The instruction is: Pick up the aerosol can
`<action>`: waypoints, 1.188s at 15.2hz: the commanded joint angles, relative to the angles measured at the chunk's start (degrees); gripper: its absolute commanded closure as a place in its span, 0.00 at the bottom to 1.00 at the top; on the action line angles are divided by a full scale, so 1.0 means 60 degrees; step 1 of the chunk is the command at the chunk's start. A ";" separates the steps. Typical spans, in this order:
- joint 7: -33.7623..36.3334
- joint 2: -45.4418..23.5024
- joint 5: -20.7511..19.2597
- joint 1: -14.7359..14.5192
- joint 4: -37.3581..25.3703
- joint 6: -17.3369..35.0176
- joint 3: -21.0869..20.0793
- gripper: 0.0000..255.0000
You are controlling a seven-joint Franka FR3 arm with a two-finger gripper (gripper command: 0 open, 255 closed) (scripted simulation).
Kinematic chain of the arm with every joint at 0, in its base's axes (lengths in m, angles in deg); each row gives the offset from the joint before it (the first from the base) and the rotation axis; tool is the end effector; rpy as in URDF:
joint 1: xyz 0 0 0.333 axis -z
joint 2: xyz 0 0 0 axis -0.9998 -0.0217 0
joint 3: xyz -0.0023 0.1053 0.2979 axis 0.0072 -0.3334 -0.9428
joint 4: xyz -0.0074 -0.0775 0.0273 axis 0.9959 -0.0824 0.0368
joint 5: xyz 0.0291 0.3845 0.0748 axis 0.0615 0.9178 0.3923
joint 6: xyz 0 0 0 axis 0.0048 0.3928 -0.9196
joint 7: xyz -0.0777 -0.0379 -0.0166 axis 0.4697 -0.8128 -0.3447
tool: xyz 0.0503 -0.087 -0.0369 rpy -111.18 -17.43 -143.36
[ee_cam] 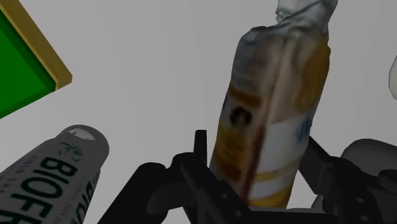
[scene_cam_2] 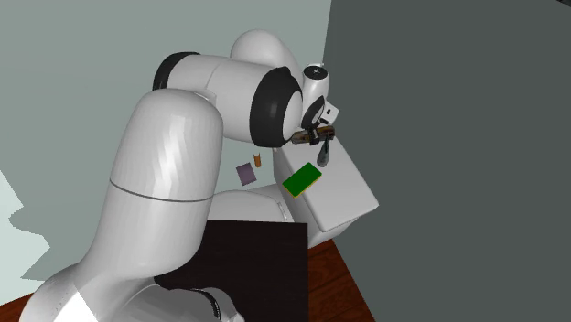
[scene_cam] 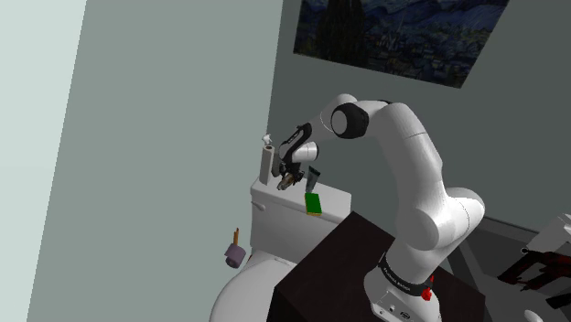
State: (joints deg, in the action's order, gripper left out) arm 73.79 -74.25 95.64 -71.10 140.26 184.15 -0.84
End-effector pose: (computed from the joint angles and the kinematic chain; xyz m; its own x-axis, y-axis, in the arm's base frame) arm 0.6257 -0.2648 0.0718 0.3035 -0.9507 0.0635 -0.9488 -0.3076 -0.0721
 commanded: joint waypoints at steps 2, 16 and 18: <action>-0.0001 -0.0007 -0.0001 0.0002 0.0003 0.0006 0.0002 1.00; 0.0062 0.1139 -0.0084 -0.0121 0.0591 -0.0557 0.0138 1.00; 0.0075 0.1356 -0.0105 -0.0143 0.0680 -0.0686 0.0166 1.00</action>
State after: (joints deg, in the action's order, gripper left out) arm 74.20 -66.94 95.09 -71.89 143.98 180.49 0.04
